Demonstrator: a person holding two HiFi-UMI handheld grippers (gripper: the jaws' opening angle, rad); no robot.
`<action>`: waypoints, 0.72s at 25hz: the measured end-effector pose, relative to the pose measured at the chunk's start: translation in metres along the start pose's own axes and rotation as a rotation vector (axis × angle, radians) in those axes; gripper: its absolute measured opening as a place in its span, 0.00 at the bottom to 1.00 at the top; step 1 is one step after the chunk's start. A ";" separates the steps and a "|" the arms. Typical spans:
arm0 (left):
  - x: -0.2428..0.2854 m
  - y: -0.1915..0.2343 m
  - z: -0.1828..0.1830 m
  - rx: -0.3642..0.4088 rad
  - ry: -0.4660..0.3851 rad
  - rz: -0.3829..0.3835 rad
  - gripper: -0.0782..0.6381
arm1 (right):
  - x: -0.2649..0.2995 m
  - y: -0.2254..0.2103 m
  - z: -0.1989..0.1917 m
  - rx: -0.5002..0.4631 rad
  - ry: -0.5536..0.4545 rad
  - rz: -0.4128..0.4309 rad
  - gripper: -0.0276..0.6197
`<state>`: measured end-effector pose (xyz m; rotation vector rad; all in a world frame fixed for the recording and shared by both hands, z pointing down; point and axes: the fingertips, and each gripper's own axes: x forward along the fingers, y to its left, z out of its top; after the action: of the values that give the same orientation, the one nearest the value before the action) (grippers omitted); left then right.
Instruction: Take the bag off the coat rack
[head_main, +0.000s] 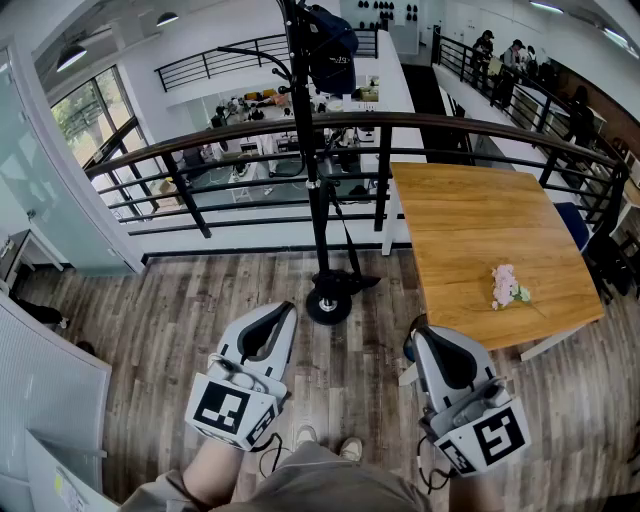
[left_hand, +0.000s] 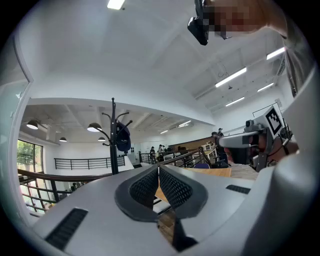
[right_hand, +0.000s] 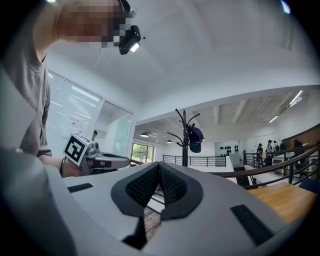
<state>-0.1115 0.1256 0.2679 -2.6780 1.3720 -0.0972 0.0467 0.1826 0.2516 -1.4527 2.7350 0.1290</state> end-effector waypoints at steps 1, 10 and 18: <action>-0.002 -0.002 0.000 -0.001 0.003 -0.003 0.14 | -0.001 0.002 0.000 0.005 -0.001 0.001 0.09; -0.007 -0.012 0.000 -0.006 0.017 -0.019 0.14 | -0.005 0.007 -0.002 0.040 -0.011 0.021 0.09; -0.002 -0.010 0.004 -0.023 -0.012 0.034 0.22 | -0.007 -0.009 -0.004 0.053 -0.048 -0.025 0.12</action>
<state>-0.1039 0.1334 0.2654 -2.6681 1.4229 -0.0627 0.0580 0.1827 0.2554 -1.4505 2.6606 0.0892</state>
